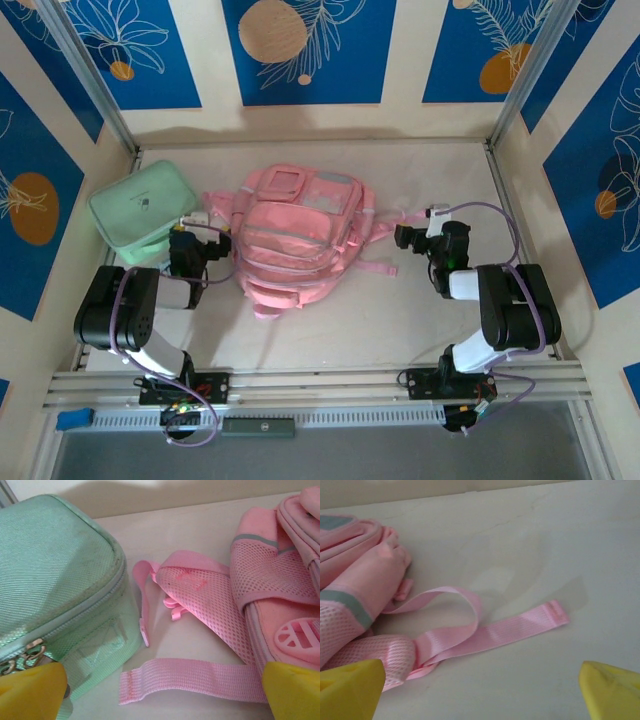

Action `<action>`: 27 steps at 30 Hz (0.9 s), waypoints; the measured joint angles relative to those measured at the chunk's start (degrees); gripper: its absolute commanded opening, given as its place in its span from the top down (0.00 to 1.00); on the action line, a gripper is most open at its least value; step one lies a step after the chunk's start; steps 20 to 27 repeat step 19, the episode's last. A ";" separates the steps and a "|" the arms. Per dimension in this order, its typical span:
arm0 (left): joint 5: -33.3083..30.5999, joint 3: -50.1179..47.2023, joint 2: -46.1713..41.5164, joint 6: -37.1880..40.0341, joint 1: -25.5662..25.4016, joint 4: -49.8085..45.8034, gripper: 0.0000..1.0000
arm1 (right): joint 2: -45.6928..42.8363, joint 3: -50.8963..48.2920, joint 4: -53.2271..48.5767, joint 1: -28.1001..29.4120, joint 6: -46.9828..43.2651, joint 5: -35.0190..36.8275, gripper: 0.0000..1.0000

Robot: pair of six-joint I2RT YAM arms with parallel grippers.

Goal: Pack books, pencil case, and school supplies into a backpack

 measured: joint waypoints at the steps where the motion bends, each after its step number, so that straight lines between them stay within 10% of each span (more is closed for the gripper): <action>1: 0.11 0.00 0.00 -0.15 0.00 0.00 0.01 | 0.00 0.02 0.02 -0.11 -0.02 -0.37 0.01; 27: 3.87 0.28 0.00 -0.33 0.00 -1.27 0.01 | 0.00 0.28 0.00 -0.50 -0.04 -0.81 0.01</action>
